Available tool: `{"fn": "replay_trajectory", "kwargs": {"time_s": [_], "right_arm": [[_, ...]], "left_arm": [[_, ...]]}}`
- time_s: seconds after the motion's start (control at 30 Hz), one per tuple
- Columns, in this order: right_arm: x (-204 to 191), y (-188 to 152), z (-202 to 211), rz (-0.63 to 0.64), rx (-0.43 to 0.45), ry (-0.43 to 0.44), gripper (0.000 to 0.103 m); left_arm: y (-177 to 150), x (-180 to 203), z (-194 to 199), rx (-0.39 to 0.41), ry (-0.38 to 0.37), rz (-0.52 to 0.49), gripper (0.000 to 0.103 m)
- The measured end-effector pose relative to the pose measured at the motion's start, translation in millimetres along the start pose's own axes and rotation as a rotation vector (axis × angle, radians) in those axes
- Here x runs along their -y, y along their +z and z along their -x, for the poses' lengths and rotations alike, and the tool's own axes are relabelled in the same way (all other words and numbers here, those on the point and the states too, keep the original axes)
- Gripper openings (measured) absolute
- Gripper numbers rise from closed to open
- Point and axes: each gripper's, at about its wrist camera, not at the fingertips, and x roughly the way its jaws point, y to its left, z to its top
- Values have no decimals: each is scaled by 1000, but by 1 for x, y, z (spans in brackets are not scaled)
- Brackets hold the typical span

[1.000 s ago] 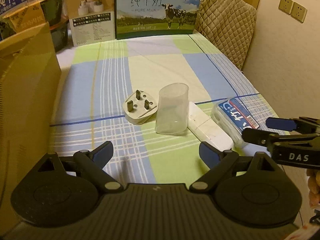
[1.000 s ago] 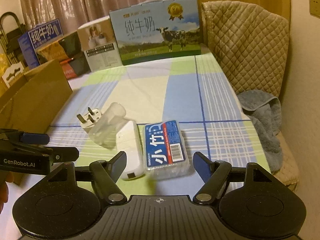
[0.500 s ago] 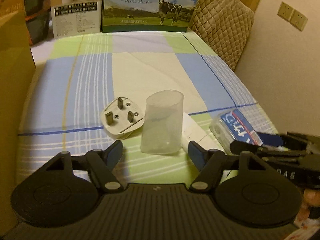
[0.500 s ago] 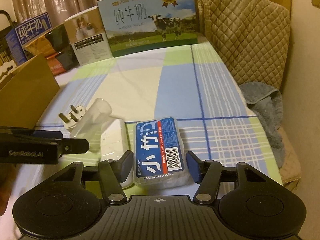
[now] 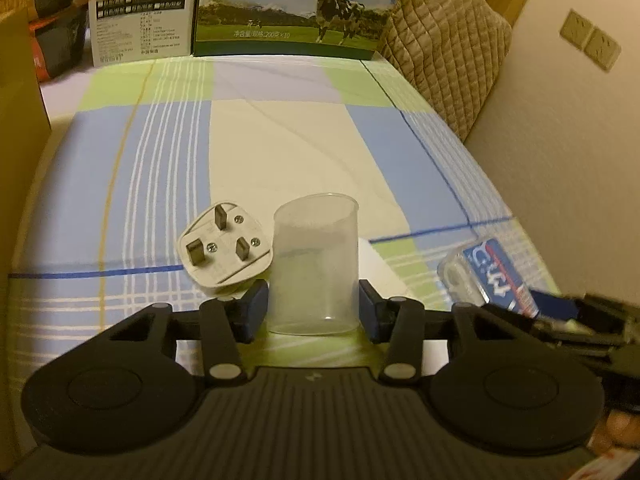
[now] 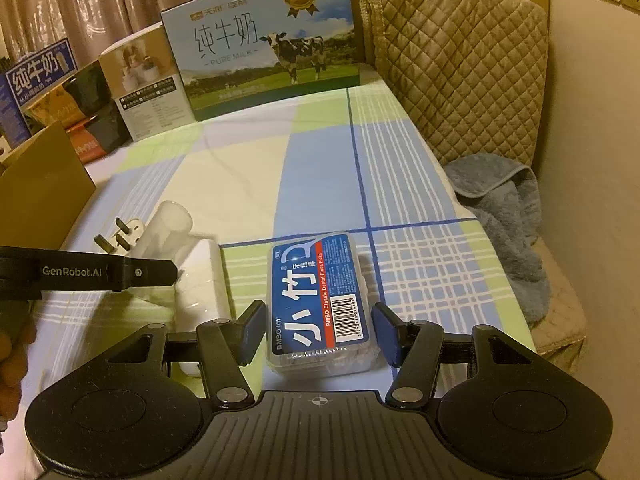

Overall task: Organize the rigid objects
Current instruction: 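Close the right tool on the blue floss box while the left tool closes on the clear cup, then carry the clear cup and blue floss box to the cardboard box with both tools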

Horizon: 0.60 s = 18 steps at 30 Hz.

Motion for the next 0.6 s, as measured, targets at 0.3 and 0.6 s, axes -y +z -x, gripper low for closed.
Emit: {"fn": "replay_trajectory", "kwargs": {"time_s": [0.3, 0.6], "right_arm": [[-16, -15, 17, 34, -17, 2, 54], [-35, -52, 50, 13, -42, -4, 54]], "left_arm": [[-52, 5, 48, -8, 71, -53, 42], [-98, -1, 83, -15, 78, -88, 45]]}}
